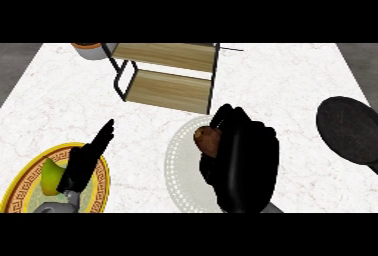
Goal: Pick the sweet potato from the placemat and place it in the tiered shelf
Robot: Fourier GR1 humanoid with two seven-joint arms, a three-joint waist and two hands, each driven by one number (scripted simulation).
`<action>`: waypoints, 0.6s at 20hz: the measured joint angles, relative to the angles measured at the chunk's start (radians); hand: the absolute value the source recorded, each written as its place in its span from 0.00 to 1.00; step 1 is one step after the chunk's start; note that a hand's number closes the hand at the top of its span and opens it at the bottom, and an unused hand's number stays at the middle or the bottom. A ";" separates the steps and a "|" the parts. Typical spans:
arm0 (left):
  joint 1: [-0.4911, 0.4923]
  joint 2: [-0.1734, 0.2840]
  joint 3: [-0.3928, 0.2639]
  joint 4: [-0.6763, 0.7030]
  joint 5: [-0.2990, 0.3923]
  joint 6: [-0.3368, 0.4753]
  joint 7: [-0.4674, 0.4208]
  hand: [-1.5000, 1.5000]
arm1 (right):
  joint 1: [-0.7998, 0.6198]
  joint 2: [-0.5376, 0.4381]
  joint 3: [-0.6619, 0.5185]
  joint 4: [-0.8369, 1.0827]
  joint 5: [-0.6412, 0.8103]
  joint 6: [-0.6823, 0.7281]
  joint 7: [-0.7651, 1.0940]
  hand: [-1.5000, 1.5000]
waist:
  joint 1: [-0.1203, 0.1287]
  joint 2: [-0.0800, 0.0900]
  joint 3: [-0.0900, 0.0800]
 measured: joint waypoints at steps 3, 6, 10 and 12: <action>-0.008 0.001 0.003 0.013 -0.001 -0.006 -0.012 0.50 | -0.100 0.001 -0.063 0.020 -0.007 0.012 0.002 1.00 | 0.005 0.003 0.000; -0.020 -0.006 -0.001 0.015 -0.006 -0.002 -0.003 0.50 | -0.208 0.001 -0.132 0.061 -0.023 0.034 0.002 1.00 | 0.009 0.005 0.000; -0.027 -0.007 0.000 0.008 -0.005 -0.006 0.005 0.50 | -0.356 0.004 -0.253 0.184 -0.042 0.043 -0.011 1.00 | 0.018 0.009 0.000; -0.030 -0.011 -0.006 0.005 -0.012 -0.004 0.007 0.50 | -0.431 0.005 -0.316 0.256 -0.053 0.044 -0.020 1.00 | 0.021 0.011 0.000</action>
